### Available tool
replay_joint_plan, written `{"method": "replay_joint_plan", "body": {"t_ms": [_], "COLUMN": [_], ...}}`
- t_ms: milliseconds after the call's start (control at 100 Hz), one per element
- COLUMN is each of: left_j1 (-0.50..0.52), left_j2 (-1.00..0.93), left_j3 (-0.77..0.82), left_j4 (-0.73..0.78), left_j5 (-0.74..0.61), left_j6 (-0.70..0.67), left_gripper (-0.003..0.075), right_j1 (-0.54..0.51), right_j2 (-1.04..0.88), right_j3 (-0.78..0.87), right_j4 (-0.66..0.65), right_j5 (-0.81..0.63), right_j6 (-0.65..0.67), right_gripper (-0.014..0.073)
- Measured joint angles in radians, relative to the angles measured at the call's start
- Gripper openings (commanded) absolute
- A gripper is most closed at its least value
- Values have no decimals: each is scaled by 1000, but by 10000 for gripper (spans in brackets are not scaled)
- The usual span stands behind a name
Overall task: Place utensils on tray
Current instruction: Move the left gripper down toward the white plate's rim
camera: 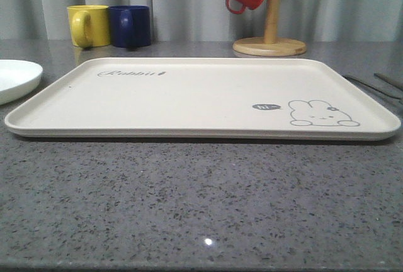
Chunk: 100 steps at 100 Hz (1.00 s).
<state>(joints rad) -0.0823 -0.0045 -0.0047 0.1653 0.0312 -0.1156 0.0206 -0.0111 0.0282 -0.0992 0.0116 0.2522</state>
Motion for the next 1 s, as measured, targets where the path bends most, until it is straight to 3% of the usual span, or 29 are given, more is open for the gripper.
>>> {"method": "replay_joint_plan", "body": {"t_ms": [420, 570, 740, 1000], "left_j1": [0, 0, 0, 0], "left_j2": [0, 0, 27, 262], "left_j3": [0, -23, -186, -520], "left_j4": [-2, -48, -60, -58], "left_j5": [0, 71, 211, 465], "left_j6": [0, 0, 0, 0], "left_gripper": [-18, -18, -18, -18], "right_j1": [0, 0, 0, 0], "right_j2": [0, 0, 0, 0], "right_j3": [0, 0, 0, 0], "right_j4": [0, 0, 0, 0], "right_j5": [0, 0, 0, 0], "right_j6": [0, 0, 0, 0], "right_gripper": [-68, -68, -68, -68]}}
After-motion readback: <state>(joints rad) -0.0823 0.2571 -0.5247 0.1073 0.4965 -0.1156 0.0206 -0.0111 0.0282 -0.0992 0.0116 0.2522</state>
